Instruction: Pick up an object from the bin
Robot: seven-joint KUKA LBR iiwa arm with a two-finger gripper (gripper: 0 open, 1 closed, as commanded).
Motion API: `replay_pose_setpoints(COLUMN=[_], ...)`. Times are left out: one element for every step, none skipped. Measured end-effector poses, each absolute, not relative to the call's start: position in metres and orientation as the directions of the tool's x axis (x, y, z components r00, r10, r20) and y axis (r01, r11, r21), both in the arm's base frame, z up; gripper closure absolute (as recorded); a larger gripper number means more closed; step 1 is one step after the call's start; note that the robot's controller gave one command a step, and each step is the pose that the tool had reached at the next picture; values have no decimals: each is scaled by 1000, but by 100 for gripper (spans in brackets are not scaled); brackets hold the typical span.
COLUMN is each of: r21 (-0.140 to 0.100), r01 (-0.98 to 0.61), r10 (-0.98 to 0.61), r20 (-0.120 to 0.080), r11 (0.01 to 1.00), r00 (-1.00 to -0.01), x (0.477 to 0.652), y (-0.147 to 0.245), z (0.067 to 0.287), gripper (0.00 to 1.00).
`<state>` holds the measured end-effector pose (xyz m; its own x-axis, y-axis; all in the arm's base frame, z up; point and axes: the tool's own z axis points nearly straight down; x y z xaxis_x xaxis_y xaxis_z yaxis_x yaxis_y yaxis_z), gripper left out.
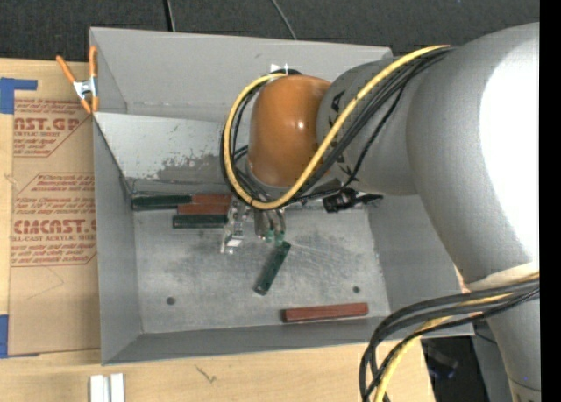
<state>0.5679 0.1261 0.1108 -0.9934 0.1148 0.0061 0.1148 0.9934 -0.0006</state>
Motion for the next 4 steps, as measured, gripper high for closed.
replay_pose_setpoints(r21=[1, 1, 11, 11], r01=[62, 63, 100, 100], r10=[62, 63, 100, 100], r20=[-4, -2, -33, -33], r11=[998, 998, 995, 995], r00=[-998, -998, -994, -994], x=[577, 576, 595, 595], y=[132, 131, 139, 139], z=[146, 145, 87, 87], gripper=[0, 0, 100, 100])
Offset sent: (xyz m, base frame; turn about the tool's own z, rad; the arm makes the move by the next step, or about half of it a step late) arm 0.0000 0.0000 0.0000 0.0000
